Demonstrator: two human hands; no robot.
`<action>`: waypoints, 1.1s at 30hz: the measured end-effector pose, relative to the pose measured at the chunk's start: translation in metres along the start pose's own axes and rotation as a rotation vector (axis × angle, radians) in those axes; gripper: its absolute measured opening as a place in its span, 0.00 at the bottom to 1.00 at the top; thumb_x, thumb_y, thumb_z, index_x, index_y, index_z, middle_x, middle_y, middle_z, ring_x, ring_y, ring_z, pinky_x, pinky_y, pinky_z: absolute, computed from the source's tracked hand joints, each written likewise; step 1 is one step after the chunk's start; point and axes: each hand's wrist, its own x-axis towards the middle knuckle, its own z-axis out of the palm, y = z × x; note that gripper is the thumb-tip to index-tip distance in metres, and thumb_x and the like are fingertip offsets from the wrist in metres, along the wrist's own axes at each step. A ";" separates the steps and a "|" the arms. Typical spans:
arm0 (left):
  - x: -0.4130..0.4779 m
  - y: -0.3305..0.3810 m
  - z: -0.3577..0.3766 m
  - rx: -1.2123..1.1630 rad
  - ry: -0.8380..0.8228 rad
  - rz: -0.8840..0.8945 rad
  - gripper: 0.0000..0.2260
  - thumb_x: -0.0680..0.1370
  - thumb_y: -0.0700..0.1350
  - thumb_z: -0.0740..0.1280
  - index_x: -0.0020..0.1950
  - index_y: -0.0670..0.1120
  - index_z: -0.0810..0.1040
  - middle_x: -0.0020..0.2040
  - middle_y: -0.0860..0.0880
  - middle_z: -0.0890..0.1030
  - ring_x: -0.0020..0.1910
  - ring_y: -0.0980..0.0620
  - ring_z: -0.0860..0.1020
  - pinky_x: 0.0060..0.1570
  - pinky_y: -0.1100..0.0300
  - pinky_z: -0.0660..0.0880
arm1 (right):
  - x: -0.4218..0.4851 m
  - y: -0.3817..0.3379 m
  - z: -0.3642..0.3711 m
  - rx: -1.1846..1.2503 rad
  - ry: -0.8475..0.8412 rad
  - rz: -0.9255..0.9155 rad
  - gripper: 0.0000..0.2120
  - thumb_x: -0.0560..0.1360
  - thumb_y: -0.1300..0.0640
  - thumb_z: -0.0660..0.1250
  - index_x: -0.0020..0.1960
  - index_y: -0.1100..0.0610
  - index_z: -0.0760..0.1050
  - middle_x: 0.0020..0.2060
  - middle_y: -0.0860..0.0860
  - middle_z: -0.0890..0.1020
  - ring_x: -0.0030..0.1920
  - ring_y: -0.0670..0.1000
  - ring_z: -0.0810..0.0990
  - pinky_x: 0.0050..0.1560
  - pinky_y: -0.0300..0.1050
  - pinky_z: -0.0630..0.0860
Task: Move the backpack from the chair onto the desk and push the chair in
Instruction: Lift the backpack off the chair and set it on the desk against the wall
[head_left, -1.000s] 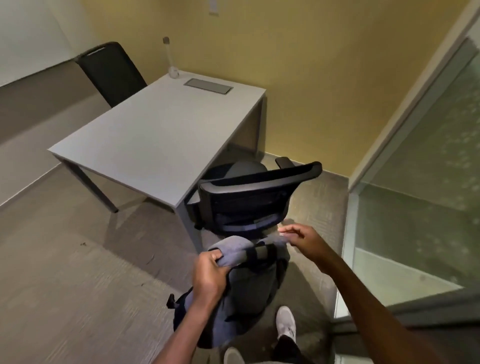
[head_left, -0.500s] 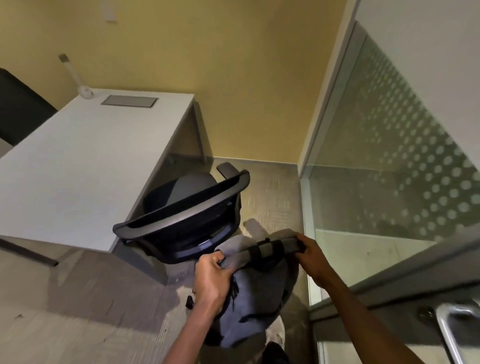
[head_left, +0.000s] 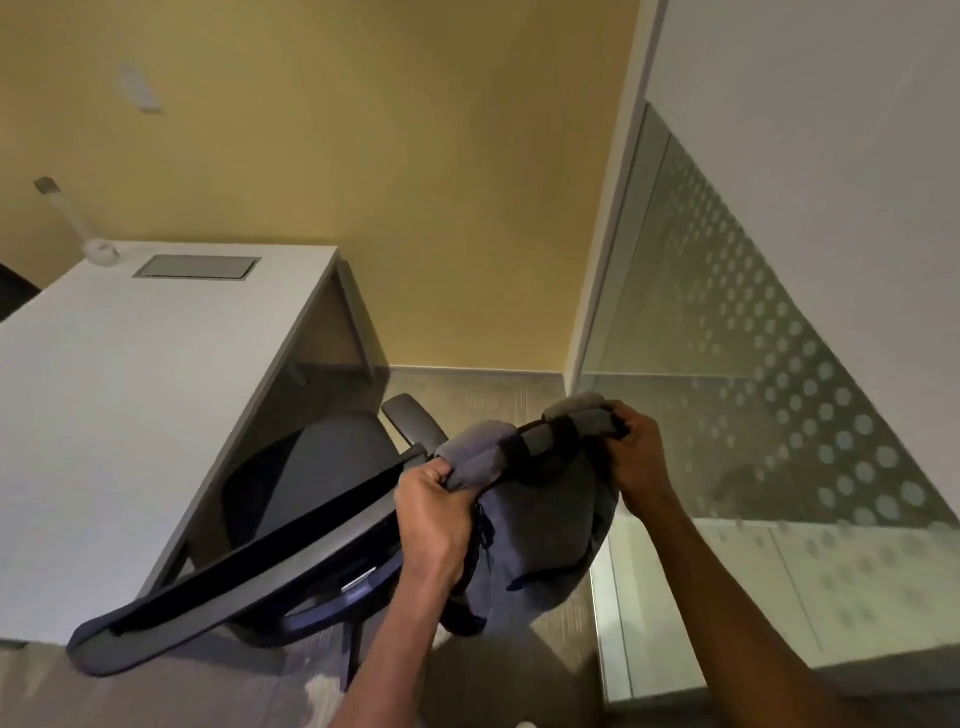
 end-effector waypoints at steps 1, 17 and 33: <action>0.011 0.008 0.007 -0.012 0.012 0.011 0.16 0.76 0.35 0.76 0.29 0.44 0.80 0.27 0.54 0.78 0.29 0.57 0.73 0.28 0.57 0.70 | 0.017 -0.002 -0.001 -0.007 0.013 -0.015 0.16 0.74 0.66 0.68 0.57 0.55 0.85 0.50 0.54 0.89 0.53 0.56 0.87 0.59 0.64 0.83; 0.220 0.108 0.037 -0.125 0.161 0.056 0.02 0.73 0.40 0.81 0.44 0.45 0.91 0.39 0.48 0.90 0.41 0.50 0.90 0.42 0.54 0.87 | 0.256 -0.058 0.055 -0.002 0.072 -0.180 0.15 0.76 0.71 0.68 0.56 0.58 0.86 0.45 0.49 0.87 0.48 0.43 0.86 0.52 0.38 0.83; 0.428 0.153 -0.050 0.386 0.665 0.039 0.08 0.82 0.46 0.68 0.49 0.47 0.87 0.42 0.45 0.86 0.36 0.50 0.78 0.41 0.56 0.71 | 0.448 -0.140 0.261 0.199 -0.090 -0.209 0.13 0.73 0.75 0.66 0.49 0.64 0.86 0.42 0.57 0.87 0.42 0.51 0.83 0.40 0.33 0.79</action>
